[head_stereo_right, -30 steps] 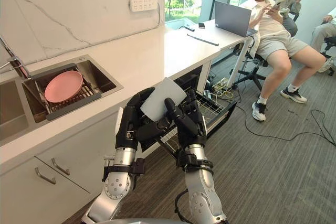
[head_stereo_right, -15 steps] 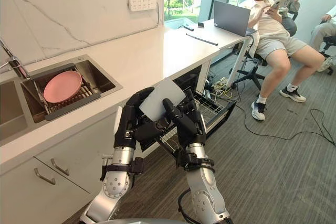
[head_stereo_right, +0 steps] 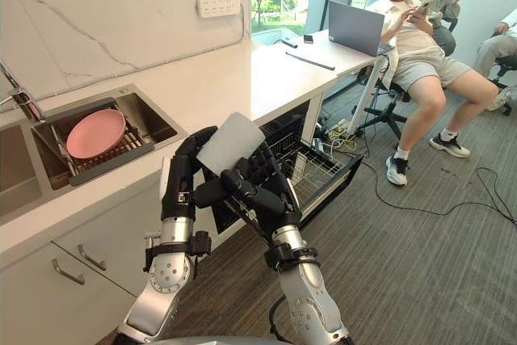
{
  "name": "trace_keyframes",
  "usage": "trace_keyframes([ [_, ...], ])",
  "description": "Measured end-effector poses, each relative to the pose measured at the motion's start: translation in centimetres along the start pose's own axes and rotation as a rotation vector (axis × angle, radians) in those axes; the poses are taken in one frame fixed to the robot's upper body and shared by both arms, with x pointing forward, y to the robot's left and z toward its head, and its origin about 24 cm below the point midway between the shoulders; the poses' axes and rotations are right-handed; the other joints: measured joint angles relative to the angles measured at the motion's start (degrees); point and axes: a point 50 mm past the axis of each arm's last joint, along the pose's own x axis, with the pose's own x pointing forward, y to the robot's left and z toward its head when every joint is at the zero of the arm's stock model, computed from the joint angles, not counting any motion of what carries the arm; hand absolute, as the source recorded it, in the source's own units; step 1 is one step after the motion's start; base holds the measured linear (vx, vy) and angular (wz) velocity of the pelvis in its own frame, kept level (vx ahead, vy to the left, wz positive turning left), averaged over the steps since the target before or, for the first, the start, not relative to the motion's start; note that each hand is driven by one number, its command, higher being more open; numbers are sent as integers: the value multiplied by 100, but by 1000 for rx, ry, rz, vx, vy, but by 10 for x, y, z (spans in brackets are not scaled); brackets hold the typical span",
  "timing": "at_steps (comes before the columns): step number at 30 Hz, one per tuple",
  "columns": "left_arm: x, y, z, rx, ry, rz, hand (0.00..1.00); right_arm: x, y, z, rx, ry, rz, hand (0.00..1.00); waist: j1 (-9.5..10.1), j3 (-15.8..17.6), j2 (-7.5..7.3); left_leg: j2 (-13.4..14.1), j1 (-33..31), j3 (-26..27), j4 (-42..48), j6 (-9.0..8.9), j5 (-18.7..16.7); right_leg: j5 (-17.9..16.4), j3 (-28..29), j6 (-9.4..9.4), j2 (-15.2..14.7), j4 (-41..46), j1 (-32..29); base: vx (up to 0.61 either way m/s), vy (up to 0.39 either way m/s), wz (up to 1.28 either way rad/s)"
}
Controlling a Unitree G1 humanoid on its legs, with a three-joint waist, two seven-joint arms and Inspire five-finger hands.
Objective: Walk over to the sink, pick up the cup, carry it to the dishwasher, place the cup inside the dishwasher, then close the dishwasher door
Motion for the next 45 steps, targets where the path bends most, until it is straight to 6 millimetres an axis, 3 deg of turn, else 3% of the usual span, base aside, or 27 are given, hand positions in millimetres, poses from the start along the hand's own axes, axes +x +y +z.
trace_keyframes([
  [18,0,-5,1,-6,-2,-39,0,2,-2,4,12,-29,-19,100,3,2,2,-2,-5,-1,0,-8,-6,-2,-5,-3,-2,-18,1,0,0,0],
  [45,-3,-9,0,4,-1,-76,0,11,2,11,178,-61,-10,100,8,70,61,-2,-4,-10,0,-18,-13,-2,-13,-2,-2,-26,9,0,0,0],
])
